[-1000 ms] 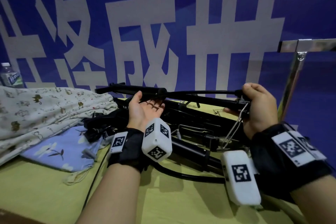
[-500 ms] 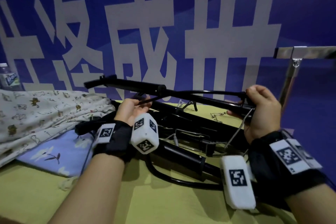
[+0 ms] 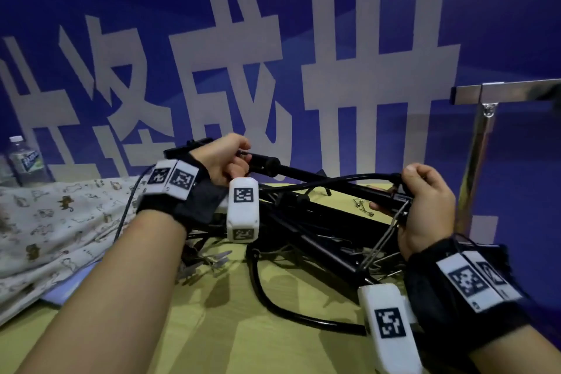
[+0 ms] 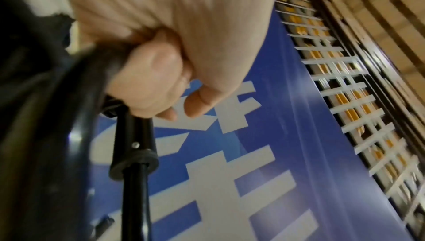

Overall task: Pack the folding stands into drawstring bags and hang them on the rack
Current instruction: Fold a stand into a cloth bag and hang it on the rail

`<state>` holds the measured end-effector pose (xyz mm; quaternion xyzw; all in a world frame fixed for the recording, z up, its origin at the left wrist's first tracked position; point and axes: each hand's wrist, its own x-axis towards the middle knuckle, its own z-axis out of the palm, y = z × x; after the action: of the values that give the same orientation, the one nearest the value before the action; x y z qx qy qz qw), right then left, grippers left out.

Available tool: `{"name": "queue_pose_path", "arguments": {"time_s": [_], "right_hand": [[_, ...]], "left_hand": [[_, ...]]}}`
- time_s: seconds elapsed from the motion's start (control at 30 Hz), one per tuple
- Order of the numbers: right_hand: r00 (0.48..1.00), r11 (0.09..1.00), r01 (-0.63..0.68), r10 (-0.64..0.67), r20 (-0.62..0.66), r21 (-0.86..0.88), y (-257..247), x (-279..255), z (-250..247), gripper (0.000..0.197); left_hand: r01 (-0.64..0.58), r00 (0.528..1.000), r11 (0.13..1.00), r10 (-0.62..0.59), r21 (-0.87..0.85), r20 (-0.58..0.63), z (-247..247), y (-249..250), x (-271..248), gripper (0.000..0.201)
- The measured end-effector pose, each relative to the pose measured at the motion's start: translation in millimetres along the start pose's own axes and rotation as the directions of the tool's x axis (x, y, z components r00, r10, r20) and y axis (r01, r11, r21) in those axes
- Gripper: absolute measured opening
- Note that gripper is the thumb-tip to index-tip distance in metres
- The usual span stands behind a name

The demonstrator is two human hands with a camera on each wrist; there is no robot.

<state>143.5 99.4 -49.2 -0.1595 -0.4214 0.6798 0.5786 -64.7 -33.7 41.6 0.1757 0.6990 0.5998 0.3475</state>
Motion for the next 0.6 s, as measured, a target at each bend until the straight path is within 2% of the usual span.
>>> {"name": "queue_pose_path", "arguments": {"time_s": [0.1, 0.17, 0.2, 0.27, 0.37, 0.43, 0.53, 0.57, 0.6], "right_hand": [[1.0, 1.0, -0.009, 0.009, 0.0, 0.001, 1.3, -2.1, 1.2, 0.024], [1.0, 1.0, -0.013, 0.013, -0.012, 0.006, 1.7, -2.4, 0.6, 0.024], [1.0, 1.0, -0.016, 0.016, -0.02, 0.007, 1.7, -2.3, 0.3, 0.024], [0.999, 1.0, -0.023, 0.024, -0.038, 0.014, 2.0, -2.1, -0.2, 0.025], [0.997, 0.999, -0.032, 0.035, -0.068, 0.042, 0.4, -2.8, 0.4, 0.025], [0.996, 0.998, -0.033, 0.038, -0.079, 0.057, 0.0, -3.1, 0.6, 0.025], [0.994, 0.994, -0.052, 0.06, -0.091, 0.094, -0.8, -3.3, 0.5, 0.022], [0.993, 0.992, -0.06, 0.071, -0.093, 0.11, -1.4, -3.1, 0.1, 0.022], [0.992, 0.99, -0.069, 0.082, -0.096, 0.125, -2.3, -2.5, -0.1, 0.022]], "left_hand": [[-0.052, 0.978, 0.958, 0.105, 0.282, -0.178, 3.0, 5.1, -1.2, 0.035], [-0.139, 0.94, 0.931, 0.231, 0.338, -0.249, 0.9, 6.3, -2.4, 0.036], [-0.197, 0.921, 0.938, 0.277, 0.286, -0.274, -1.9, 7.5, -2.9, 0.035], [-0.323, 0.896, 0.944, 0.326, 0.061, -0.301, -8.9, 12.2, -6.0, 0.028], [-0.433, 0.894, 0.872, 0.382, -0.227, -0.234, -17.8, 20.6, -20.6, 0.017], [-0.466, 0.884, 0.818, 0.413, -0.338, -0.218, -21.3, 24.7, -25.3, 0.014], [-0.442, 0.897, 0.779, 0.373, -0.444, -0.238, -18.2, 21.6, -20.2, 0.007], [-0.445, 0.895, 0.76, 0.359, -0.473, -0.264, -15.4, 15.5, -16.5, 0.012], [-0.464, 0.884, 0.738, 0.349, -0.49, -0.312, -12.9, 7.4, -11.3, 0.025]]}}
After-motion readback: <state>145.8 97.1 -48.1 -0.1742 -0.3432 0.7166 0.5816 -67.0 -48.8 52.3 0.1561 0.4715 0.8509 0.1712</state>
